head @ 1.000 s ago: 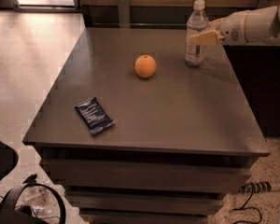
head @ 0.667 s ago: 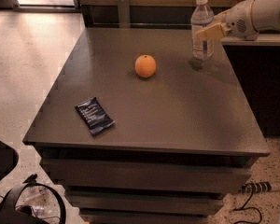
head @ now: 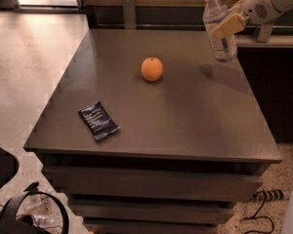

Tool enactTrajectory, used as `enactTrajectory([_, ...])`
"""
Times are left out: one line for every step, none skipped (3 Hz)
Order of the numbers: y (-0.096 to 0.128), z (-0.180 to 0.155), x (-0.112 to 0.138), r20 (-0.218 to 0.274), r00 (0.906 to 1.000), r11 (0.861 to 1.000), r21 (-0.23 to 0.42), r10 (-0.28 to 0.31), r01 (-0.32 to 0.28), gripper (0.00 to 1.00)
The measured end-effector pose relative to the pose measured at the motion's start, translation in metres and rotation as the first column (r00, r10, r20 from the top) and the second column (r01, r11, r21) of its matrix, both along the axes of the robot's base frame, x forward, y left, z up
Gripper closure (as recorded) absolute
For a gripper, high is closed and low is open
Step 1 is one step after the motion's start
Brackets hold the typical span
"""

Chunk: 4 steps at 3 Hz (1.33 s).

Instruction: Knock blue plastic bottle over

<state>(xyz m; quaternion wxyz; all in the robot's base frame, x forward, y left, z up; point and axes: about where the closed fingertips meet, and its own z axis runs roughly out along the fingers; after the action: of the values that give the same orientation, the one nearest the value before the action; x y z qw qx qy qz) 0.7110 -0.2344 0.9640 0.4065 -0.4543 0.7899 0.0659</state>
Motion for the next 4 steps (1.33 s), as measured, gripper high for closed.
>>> enactTrajectory([-0.003, 0.002, -0.009, -0.055, 0.9985, 0.992, -0.126, -0.004, -0.003, 1.00])
enactTrajectory([-0.003, -0.009, -0.014, -0.122, 0.9925, 0.972, -0.233, -0.010, -0.019, 1.00])
enactTrajectory([-0.006, -0.031, -0.012, -0.186, 0.9820, 0.949, -0.312, -0.031, -0.030, 1.00])
enactTrajectory([-0.010, -0.057, -0.005, -0.251, 0.9657, 0.924, -0.382, -0.064, -0.038, 1.00])
